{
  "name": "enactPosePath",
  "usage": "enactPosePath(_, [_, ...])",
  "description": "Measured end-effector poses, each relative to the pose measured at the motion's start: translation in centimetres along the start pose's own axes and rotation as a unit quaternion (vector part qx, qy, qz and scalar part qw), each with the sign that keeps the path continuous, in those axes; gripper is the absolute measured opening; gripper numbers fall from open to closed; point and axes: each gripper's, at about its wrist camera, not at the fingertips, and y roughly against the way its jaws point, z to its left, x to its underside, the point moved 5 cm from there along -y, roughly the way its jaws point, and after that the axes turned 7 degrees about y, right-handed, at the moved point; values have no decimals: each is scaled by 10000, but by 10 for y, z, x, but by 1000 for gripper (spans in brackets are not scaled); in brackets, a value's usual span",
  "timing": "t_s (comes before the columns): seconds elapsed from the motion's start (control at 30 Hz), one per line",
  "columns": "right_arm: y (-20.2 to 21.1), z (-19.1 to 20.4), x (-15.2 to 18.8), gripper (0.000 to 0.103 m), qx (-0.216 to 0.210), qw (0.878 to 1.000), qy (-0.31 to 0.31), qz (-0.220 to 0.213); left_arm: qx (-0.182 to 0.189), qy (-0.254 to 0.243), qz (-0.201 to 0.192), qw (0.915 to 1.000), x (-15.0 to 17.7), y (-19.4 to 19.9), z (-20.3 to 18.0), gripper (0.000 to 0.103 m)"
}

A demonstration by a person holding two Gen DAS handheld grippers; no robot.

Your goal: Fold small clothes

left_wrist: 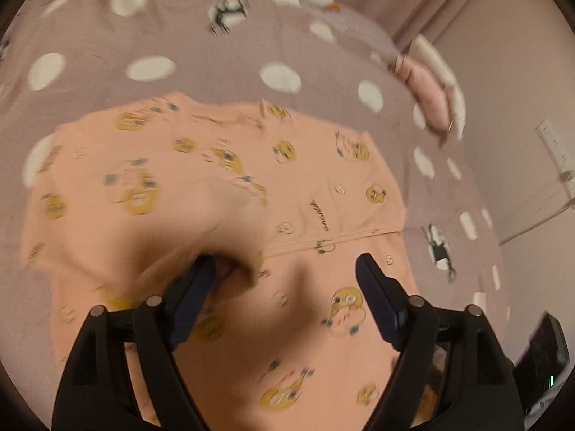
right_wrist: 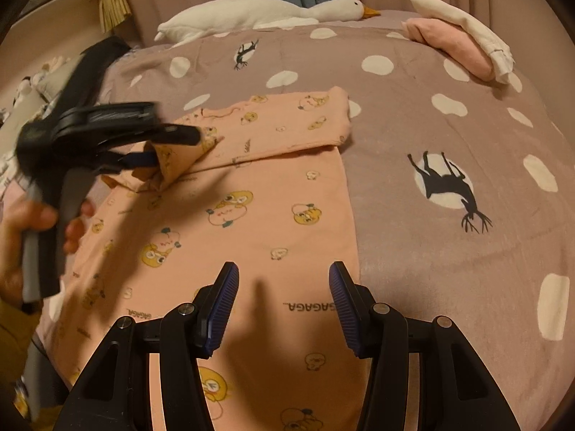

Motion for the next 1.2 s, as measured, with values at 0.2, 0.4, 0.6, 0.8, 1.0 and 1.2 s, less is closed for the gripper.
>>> enactPosePath(0.2, [-7,25,-20,51,-321,9991,260,-100,-273,558,-699,9956,18,66,63,94])
enactPosePath(0.4, [-28,78,-65,51,-595,9907,1182,-307,-262,1251,-855,9881,43,99,110,94])
enactPosePath(0.6, [-69,137,-102,51,-1194,9770,1762,-160,-191,1394,-931,9857,49,112,121,94])
enactPosePath(0.8, [-127,161,-102,51,-949,9732,2015,579,-9,1366,-927,9863,50,115,122,94])
enactPosePath(1.0, [-138,143,-96,16,-840,9788,1749,659,78,1371,-867,9867,50,111,125,94])
enactPosePath(1.2, [-85,68,-103,14,-1508,9885,2,-93,102,1349,-825,9874,53,107,125,94])
